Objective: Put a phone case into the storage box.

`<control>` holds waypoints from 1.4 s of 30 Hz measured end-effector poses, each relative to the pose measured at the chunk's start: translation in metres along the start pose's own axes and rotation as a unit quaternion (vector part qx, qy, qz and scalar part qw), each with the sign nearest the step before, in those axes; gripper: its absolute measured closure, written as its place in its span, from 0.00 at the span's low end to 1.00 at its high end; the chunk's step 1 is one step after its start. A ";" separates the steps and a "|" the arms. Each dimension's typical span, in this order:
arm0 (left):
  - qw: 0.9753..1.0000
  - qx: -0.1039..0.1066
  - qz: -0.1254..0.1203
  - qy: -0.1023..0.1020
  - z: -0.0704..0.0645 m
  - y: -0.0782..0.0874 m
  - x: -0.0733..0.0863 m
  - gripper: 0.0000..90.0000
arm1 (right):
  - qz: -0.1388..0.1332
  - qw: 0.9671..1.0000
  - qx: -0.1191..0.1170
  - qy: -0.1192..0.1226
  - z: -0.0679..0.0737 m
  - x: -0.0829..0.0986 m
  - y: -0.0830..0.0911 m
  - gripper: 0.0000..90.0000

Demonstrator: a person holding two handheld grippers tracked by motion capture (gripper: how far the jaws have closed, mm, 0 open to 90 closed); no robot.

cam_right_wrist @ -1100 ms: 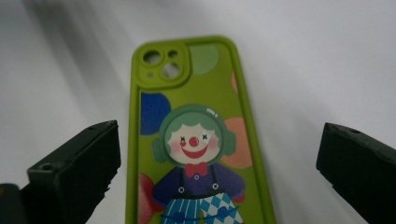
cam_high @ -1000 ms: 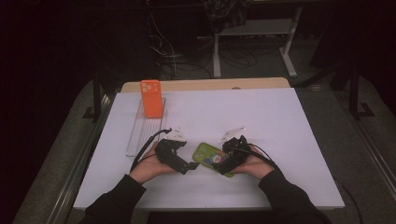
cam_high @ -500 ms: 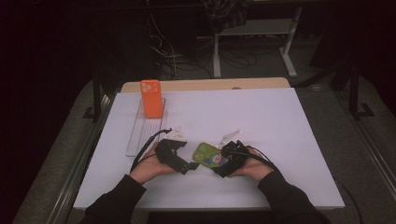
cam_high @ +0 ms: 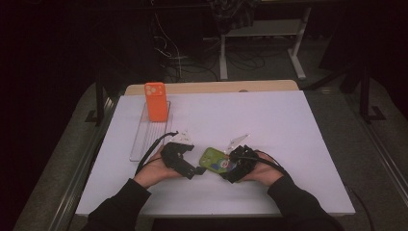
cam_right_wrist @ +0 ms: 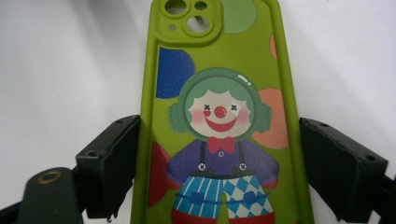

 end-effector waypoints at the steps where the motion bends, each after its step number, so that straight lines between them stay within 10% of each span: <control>1: 1.000 0.004 0.005 -0.008 0.001 0.000 -0.002 0.00 | -0.001 1.000 -0.003 0.008 -0.002 0.000 0.001 0.17; 22: 0.993 0.065 0.000 -0.099 0.008 -0.005 -0.048 0.00 | 0.009 0.993 -0.066 0.101 -0.034 -0.022 0.032 0.17; 42: 0.970 0.138 0.063 -0.188 -0.006 -0.034 -0.054 0.00 | -0.004 0.978 -0.132 0.160 -0.018 -0.039 0.035 0.17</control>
Point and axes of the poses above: each handheld gripper's, and its own axes: y roughly backward along the jaws, x roughly out of its underside, z roughly to its left, the point moved 1 cm from there along -y, roughly forward along the jaws, and after that the axes turned 1 degree about -z, right-handed, at the moved point
